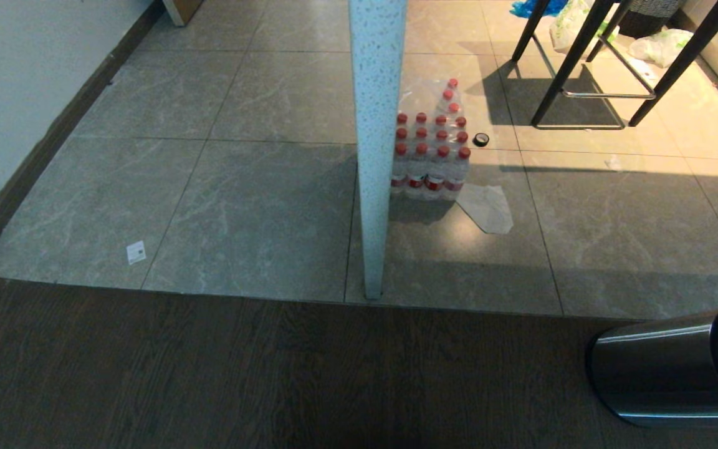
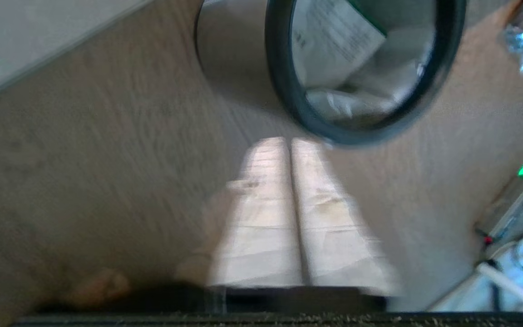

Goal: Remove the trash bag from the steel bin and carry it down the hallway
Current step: Place the outer trash can on the ground

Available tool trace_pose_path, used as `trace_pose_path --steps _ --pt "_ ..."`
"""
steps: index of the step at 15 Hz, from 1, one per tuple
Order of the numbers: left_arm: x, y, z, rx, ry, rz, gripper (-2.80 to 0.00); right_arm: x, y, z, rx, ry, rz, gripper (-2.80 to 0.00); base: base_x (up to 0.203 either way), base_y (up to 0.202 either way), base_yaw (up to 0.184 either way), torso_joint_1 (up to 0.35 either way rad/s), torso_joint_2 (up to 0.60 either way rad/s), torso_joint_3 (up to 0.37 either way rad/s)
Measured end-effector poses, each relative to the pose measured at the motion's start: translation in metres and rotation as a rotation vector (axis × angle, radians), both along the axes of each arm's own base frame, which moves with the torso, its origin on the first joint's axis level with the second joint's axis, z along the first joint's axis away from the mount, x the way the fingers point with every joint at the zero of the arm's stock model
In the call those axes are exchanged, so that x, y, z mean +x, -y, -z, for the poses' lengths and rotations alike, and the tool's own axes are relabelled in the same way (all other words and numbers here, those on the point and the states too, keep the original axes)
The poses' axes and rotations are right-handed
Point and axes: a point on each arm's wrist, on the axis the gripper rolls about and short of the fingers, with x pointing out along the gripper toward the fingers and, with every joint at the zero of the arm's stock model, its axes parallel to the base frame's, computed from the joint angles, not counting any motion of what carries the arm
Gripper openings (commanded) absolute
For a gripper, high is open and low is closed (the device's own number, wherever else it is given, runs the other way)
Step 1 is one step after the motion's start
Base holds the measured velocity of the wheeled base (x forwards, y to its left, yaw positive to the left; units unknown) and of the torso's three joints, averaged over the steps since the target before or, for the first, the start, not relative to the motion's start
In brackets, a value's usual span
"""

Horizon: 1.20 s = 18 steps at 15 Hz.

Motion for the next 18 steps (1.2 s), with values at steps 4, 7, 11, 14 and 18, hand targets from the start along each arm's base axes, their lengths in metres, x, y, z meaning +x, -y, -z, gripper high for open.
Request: trace_pose_path --steps 4,7,11,14,18 --pt "0.000 0.000 0.000 0.000 0.001 0.000 -2.80 0.032 0.031 0.028 0.062 0.071 -0.033 0.00 0.000 0.000 0.000 0.000 0.00 0.000" --pt "0.000 0.000 0.000 0.000 0.001 0.000 -2.80 0.053 0.060 0.045 0.069 0.197 -0.059 0.00 0.000 0.000 0.000 0.000 0.00 0.000" --pt "0.000 0.000 0.000 0.000 0.001 0.000 -2.80 0.062 0.086 0.071 0.163 0.220 -0.095 0.00 0.000 0.000 0.000 0.000 0.00 0.000" --pt "0.000 0.000 0.000 0.000 0.001 0.000 -2.80 0.057 0.093 0.086 0.220 0.184 -0.088 0.00 0.000 0.000 0.000 0.000 0.00 0.000" --pt "0.000 0.000 0.000 0.000 0.001 0.000 -2.80 0.056 0.094 0.101 0.276 0.137 -0.086 0.00 0.000 0.000 0.000 0.000 0.00 0.000"
